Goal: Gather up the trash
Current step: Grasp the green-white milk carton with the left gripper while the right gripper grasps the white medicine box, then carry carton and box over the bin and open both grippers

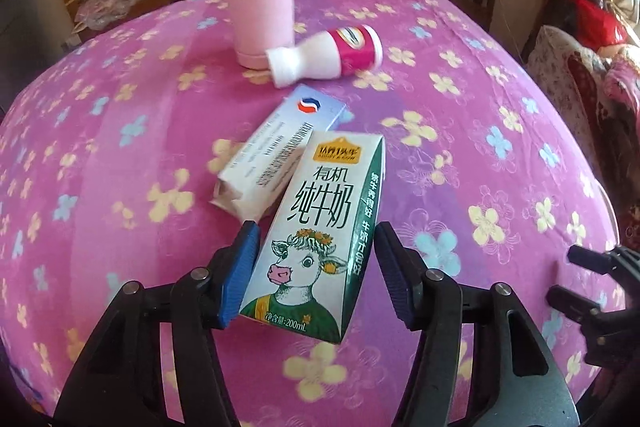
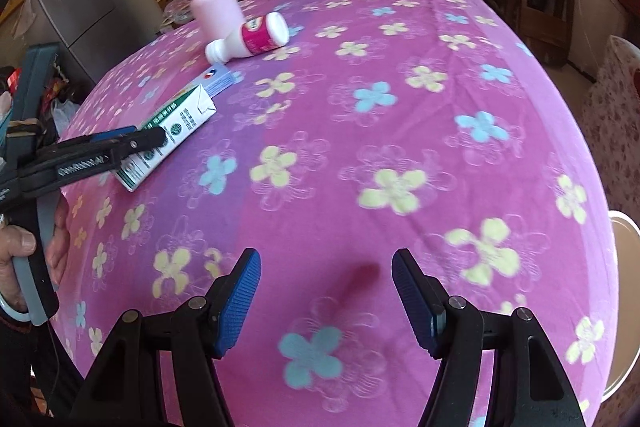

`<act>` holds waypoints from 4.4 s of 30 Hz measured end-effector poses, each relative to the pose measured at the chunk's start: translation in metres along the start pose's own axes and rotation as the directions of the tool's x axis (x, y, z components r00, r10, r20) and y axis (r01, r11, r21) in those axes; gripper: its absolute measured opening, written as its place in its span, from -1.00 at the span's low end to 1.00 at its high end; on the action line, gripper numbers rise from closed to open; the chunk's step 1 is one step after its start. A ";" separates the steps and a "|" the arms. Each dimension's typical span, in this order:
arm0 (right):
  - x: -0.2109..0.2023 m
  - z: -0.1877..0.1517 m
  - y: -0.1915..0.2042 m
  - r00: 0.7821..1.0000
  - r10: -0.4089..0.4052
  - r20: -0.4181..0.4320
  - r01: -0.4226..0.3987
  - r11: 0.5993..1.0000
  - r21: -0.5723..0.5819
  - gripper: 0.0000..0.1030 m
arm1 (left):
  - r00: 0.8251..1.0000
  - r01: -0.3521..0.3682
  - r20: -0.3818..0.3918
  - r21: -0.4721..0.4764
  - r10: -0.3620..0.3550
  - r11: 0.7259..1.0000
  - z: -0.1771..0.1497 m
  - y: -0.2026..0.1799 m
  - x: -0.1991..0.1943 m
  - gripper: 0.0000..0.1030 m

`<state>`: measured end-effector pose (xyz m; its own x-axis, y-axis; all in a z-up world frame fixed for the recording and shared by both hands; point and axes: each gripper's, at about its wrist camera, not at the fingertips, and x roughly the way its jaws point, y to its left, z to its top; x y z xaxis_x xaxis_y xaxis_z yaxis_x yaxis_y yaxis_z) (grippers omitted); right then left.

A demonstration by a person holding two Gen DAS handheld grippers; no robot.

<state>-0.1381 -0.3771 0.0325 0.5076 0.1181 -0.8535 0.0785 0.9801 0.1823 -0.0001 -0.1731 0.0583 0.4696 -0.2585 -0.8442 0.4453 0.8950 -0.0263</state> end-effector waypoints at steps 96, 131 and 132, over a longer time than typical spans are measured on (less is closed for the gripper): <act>-0.036 -0.014 -0.005 0.999 0.010 0.044 -0.010 1.000 0.000 -0.04 | 0.994 0.104 -0.011 -0.049 -0.104 0.993 -0.065 -0.075 -0.031 0.04; -0.150 -0.121 -0.289 0.949 -0.309 0.062 0.251 0.860 0.444 -0.04 | 0.904 0.428 -0.114 0.245 -0.413 0.870 -0.027 -0.376 -0.019 0.04; -0.150 -0.121 -0.294 0.947 -0.314 0.058 0.257 0.857 0.448 -0.04 | 0.900 0.435 -0.118 0.243 -0.419 0.867 -0.026 -0.380 -0.016 0.04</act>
<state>-0.3414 -0.6634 0.0476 0.5060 -0.2056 -0.8376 0.5817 0.7984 0.1554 -0.1962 -0.4993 0.0683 0.1466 -0.5645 -0.8123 0.7754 0.5755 -0.2600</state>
